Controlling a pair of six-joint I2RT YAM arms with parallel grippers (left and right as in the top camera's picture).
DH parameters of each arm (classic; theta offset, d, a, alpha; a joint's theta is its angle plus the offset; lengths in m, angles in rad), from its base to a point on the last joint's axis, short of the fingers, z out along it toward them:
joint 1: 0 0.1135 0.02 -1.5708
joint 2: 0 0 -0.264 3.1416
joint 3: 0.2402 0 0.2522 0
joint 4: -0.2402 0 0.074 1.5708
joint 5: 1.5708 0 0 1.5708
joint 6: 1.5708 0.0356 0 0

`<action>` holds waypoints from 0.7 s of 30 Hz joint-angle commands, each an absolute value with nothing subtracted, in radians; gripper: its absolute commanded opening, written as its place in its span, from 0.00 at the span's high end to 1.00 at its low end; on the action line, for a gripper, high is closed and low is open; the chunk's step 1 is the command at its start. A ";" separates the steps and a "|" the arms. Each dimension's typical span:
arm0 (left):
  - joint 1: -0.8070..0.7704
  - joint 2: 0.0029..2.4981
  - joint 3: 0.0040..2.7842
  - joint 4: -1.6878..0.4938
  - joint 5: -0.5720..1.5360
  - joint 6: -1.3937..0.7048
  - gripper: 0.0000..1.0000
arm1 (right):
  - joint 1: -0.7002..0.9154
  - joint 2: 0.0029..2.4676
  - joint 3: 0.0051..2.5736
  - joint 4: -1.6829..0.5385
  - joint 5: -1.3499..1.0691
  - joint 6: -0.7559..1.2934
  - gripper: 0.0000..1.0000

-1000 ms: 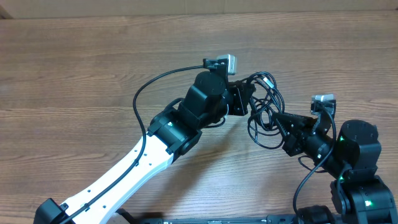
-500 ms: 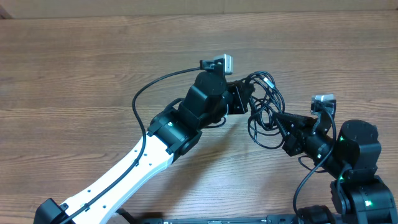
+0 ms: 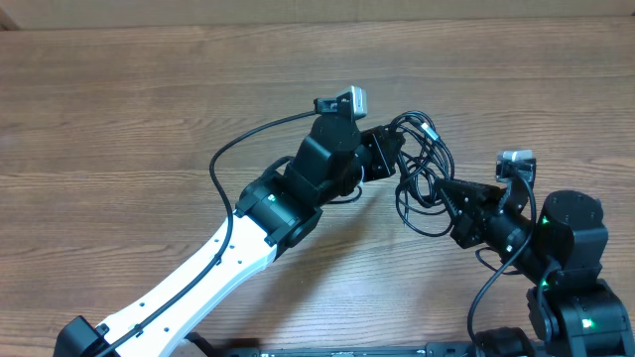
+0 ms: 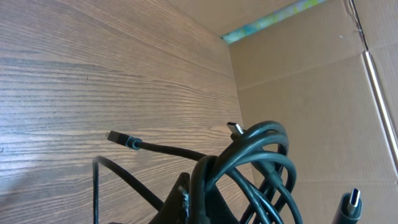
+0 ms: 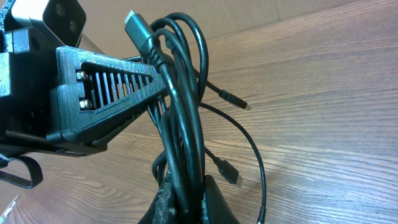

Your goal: Untangle cables

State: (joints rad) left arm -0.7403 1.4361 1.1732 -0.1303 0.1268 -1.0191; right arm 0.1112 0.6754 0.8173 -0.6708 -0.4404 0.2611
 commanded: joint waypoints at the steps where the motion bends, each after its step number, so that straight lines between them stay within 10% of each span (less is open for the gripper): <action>1: -0.706 1.411 1.188 -0.104 -0.063 -1.082 0.96 | 0.109 0.664 0.839 -0.698 -0.439 0.257 0.96; 21: -0.706 1.412 1.188 -0.109 -0.109 -1.125 0.96 | 0.109 0.664 0.839 -0.691 -0.437 0.257 0.96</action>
